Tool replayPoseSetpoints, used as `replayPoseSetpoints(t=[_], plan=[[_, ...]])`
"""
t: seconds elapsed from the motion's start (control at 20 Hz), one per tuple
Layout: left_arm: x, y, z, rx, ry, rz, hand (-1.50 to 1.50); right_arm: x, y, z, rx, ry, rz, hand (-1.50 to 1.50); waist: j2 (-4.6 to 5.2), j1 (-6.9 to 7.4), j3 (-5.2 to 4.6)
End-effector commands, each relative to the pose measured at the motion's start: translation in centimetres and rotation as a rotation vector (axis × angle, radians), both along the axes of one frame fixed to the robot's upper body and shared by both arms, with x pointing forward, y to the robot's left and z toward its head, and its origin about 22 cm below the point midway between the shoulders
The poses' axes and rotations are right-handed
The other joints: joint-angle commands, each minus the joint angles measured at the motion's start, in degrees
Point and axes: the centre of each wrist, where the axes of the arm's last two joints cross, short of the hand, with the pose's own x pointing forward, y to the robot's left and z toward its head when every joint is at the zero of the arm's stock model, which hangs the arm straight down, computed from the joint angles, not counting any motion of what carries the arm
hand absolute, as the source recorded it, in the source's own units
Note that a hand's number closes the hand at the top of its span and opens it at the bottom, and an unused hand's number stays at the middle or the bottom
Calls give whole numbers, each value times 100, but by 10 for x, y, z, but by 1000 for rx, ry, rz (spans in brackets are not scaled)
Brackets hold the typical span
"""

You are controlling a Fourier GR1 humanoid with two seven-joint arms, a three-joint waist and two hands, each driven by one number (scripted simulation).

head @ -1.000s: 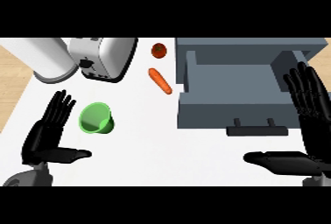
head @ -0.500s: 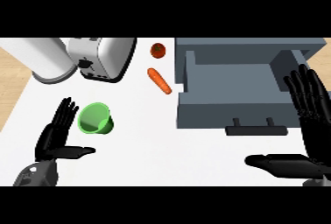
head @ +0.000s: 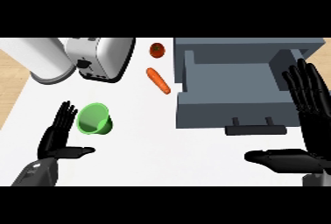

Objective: Pick up the cup, place it into the drawer and close the drawer

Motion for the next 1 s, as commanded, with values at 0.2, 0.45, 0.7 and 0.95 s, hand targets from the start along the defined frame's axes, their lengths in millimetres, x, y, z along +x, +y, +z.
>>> replayPoseSetpoints(t=[0.2, 0.45, 0.7, 0.95], plan=[[6, -5, -2, -13, -70, -24, -150, -2, 5, -6, -13, -11, 27, -150, 24, -42, -7], [15, -10, 1, -15, -68, -26, -150, 0, 15, -10, -8, -4, 43, -150, 46, -90, -14], [9, -6, -2, -53, -84, -57, -150, 7, 14, -1, -7, 3, 28, -150, 47, -59, -15], [11, -33, -12, -91, -101, -52, -150, -6, -11, -10, -7, 13, 52, -150, 58, -145, -16]])
